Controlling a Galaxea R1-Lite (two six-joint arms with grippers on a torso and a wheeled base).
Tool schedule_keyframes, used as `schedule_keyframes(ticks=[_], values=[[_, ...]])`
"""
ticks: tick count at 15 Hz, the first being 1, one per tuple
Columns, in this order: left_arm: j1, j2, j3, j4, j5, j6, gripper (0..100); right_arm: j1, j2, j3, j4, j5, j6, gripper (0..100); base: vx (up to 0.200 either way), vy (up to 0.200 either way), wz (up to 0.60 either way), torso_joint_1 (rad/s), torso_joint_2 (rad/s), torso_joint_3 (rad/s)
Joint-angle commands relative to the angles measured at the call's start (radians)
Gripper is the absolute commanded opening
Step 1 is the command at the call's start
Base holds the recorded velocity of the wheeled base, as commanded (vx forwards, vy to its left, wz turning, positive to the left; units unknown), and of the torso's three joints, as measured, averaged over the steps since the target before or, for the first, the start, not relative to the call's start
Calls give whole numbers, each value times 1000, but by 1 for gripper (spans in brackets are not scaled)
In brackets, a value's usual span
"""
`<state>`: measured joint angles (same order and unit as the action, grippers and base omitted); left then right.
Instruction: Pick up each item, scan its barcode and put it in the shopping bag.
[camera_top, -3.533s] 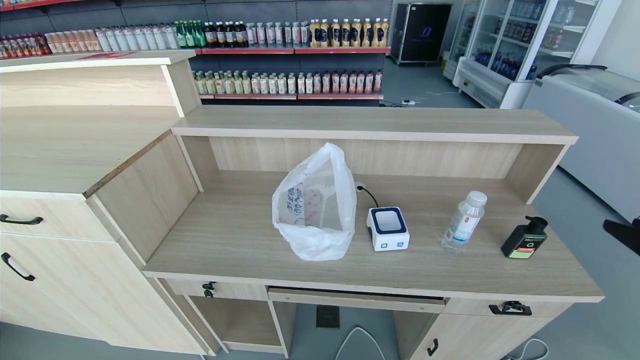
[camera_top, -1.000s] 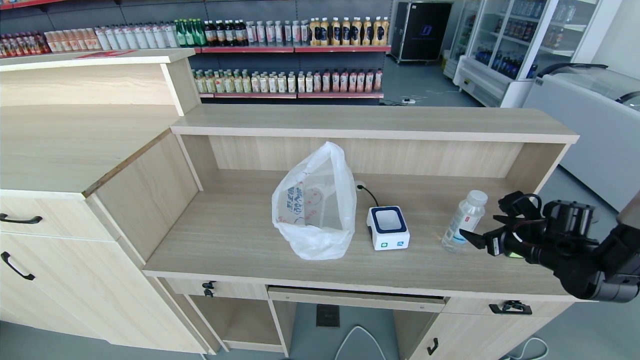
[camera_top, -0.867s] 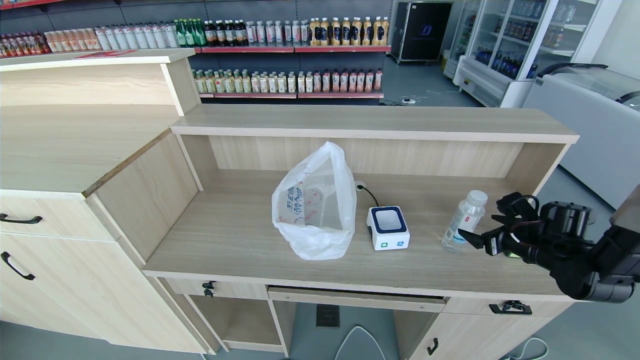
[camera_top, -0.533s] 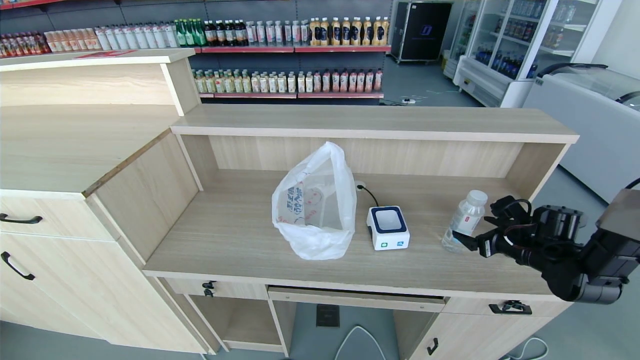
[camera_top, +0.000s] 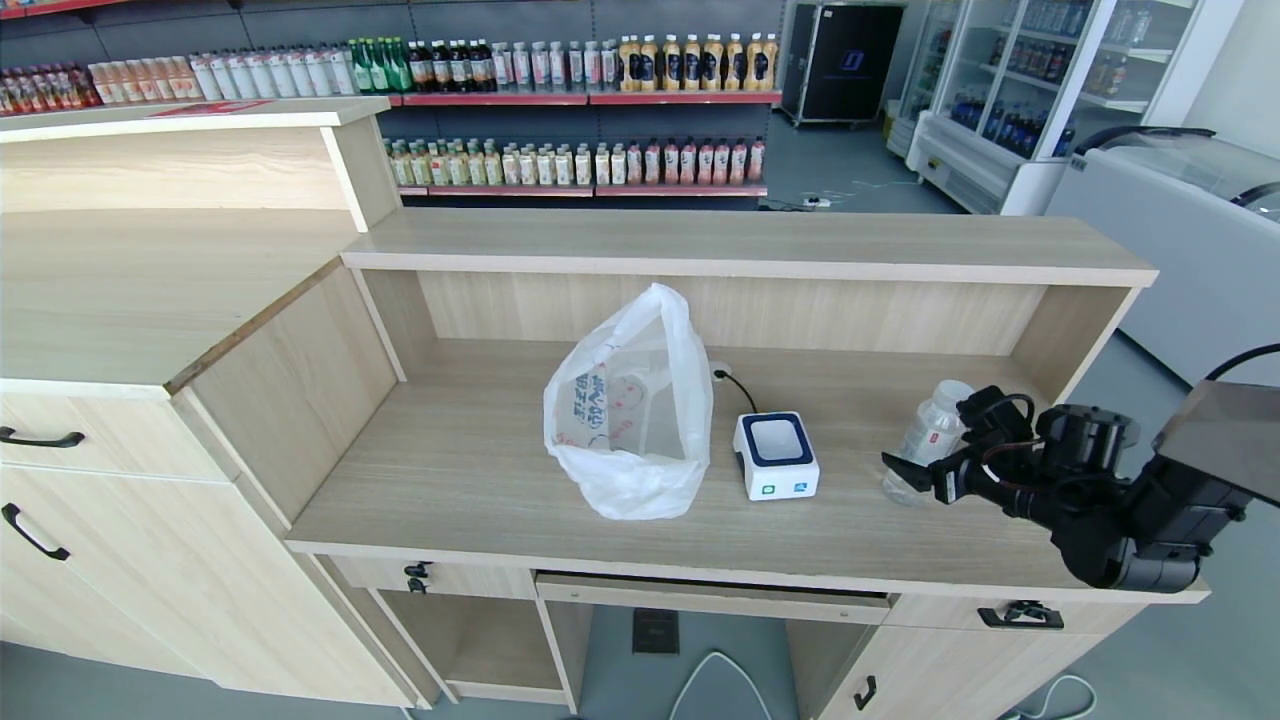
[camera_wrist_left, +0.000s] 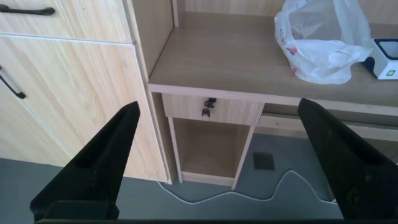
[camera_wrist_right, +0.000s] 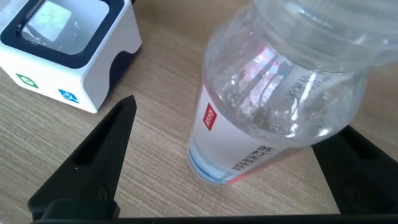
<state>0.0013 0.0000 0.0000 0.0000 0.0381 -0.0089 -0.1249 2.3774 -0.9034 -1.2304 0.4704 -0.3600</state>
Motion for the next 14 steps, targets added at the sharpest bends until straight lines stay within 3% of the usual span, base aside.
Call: schedule_keyframes(ticks=[1, 14], values=[[0, 0, 0, 0, 0, 0, 100, 8, 29, -31, -6, -1, 0, 100, 0, 0, 0, 0, 0, 0], [0, 0, 0, 0, 0, 0, 100, 62, 121, -167, -4, 1, 47, 100, 0, 0, 0, 0, 0, 0]])
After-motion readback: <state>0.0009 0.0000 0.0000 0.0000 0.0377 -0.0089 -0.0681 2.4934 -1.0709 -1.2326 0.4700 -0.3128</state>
